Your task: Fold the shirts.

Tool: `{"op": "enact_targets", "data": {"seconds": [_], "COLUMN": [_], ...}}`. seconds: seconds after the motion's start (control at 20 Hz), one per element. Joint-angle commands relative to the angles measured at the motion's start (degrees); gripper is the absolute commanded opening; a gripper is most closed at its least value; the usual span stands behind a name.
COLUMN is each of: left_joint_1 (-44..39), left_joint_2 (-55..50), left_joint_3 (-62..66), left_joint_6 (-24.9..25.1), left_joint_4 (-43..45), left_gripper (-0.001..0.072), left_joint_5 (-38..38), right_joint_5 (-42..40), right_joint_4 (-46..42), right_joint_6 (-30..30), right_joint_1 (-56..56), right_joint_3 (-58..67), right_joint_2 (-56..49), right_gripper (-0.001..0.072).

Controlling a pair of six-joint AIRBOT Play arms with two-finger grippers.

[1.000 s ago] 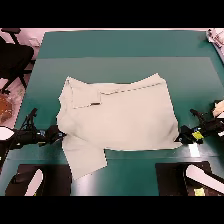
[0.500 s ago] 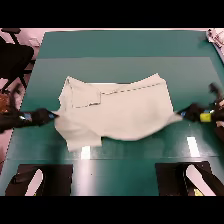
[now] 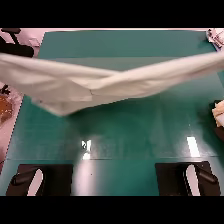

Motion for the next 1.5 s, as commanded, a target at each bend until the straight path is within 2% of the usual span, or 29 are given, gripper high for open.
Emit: {"op": "enact_targets", "data": {"seconds": [0.0, 0.2, 0.35, 0.6, 0.75, 0.9, 1.05, 1.15, 1.3, 1.45], "left_joint_1": [0.0, 0.0, 0.0, 0.0, 0.0, 0.0, -0.4, -2.5, -7.4, -9.6], "left_joint_2": [0.6, 0.6, -0.2, -5.3, -8.7, -13.8, -20.7, -26.7, -35.2, -40.9], "left_joint_3": [14.0, 21.4, 21.1, 9.2, -3.7, -17.8, -27.2, -28.7, -28.6, -28.6], "left_joint_6": [0.5, 2.8, 3.6, 3.5, 4.5, 14.6, 27.3, 35.2, 43.9, 47.0], "left_joint_4": [2.5, 4.3, 4.9, 4.2, 2.3, -5.6, -17.7, -21.1, -26.1, -26.2], "left_gripper": [0.0023, 0.0023, 0.0023, 0.0024, 0.0024, 0.0024, 0.0024, 0.0024, 0.0024, 0.0024], "left_joint_5": [3.2, 9.3, 7.8, 1.3, 1.9, 7.1, 17.8, 25.0, 33.3, 37.1], "right_joint_5": [-9.6, -9.6, -6.1, -0.9, -1.0, -3.4, -14.4, -22.2, -26.8, -25.3], "right_joint_4": [-7.0, -7.6, -7.6, -4.6, -4.7, -5.4, -5.3, -5.1, -5.1, -5.2], "right_joint_6": [-2.7, -2.6, -1.8, 0.0, -0.1, -3.1, -6.3, -6.5, -6.5, -6.5], "right_joint_1": [0.0, 0.0, 0.0, 0.1, 5.0, 12.0, 17.2, 19.2, 20.7, 20.3], "right_joint_3": [9.5, 18.2, 21.6, 10.3, -0.5, -8.8, -13.7, -14.0, -10.1, -4.6], "right_joint_2": [5.2, 3.0, -1.3, -8.6, -14.4, -22.8, -31.5, -37.7, -46.1, -52.5], "right_gripper": [0.0017, 0.0017, 0.0018, 0.0017, 0.0018, 0.0018, 0.0018, 0.0020, 0.0019, 0.0019]}}
